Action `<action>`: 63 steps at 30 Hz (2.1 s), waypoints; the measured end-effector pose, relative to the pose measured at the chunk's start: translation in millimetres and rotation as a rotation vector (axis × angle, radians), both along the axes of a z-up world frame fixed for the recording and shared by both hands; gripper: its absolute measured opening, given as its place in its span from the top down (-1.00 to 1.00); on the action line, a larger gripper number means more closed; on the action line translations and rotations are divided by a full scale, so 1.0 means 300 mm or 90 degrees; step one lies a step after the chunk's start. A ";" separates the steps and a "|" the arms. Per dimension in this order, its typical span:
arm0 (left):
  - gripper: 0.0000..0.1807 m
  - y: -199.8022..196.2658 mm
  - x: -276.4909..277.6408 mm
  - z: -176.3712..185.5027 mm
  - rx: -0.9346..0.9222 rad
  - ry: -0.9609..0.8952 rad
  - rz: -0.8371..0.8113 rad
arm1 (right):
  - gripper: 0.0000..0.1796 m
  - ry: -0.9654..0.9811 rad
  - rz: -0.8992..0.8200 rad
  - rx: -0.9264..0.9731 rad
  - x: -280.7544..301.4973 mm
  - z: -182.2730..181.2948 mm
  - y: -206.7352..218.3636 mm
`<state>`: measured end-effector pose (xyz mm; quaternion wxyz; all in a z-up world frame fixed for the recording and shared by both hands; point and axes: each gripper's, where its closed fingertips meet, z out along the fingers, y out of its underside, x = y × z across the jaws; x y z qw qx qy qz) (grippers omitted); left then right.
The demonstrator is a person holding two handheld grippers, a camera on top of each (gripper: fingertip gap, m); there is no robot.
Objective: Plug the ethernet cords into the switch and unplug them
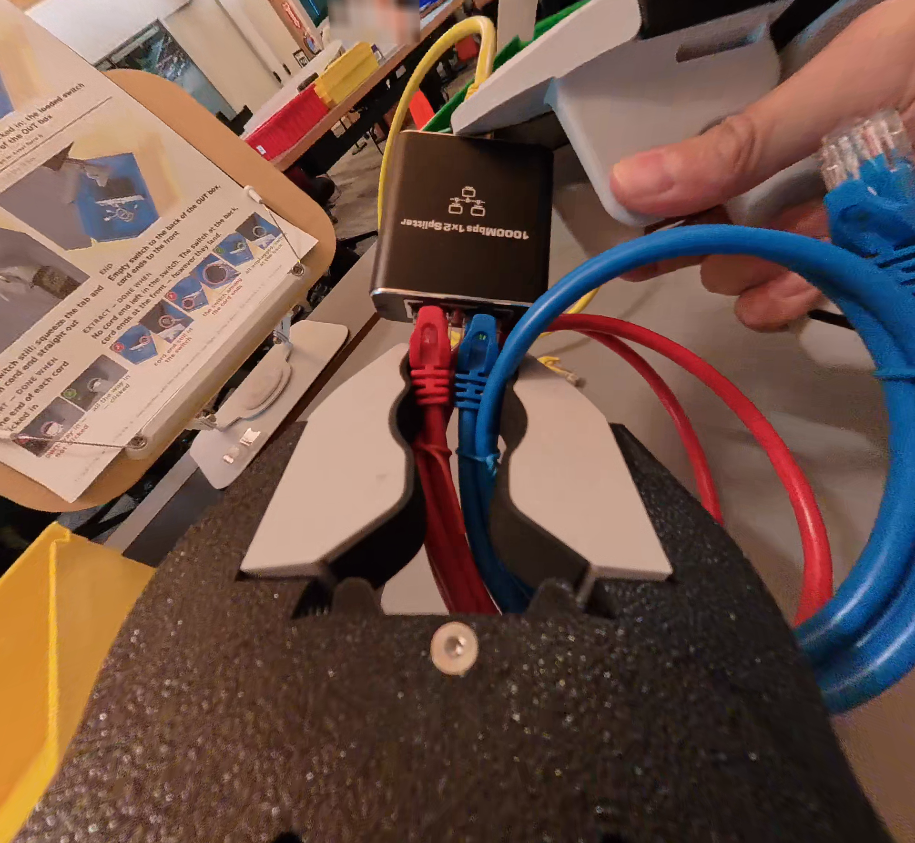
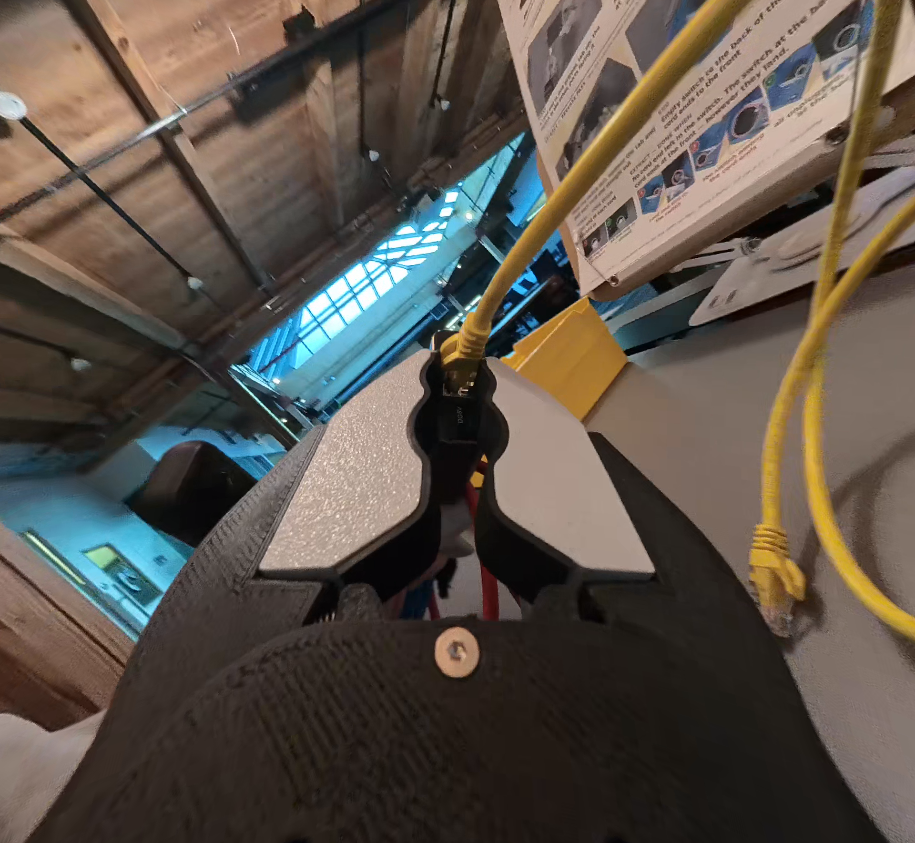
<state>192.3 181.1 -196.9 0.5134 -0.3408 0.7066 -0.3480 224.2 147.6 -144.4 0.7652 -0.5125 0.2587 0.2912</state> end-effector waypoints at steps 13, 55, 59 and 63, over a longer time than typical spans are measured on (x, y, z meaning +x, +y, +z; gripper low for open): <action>0.68 0.024 -0.001 0.012 -0.004 -0.025 0.013 | 0.84 0.009 0.025 -0.024 -0.004 0.010 0.025; 0.69 0.045 0.002 -0.007 0.028 -0.030 0.017 | 0.84 -0.001 0.081 -0.066 0.000 -0.027 0.038; 0.69 0.054 -0.001 -0.003 0.048 -0.039 0.024 | 0.84 0.007 0.090 -0.068 -0.004 -0.023 0.045; 0.69 0.065 -0.002 -0.006 0.094 -0.041 0.038 | 0.85 0.082 0.112 -0.039 0.000 -0.039 0.047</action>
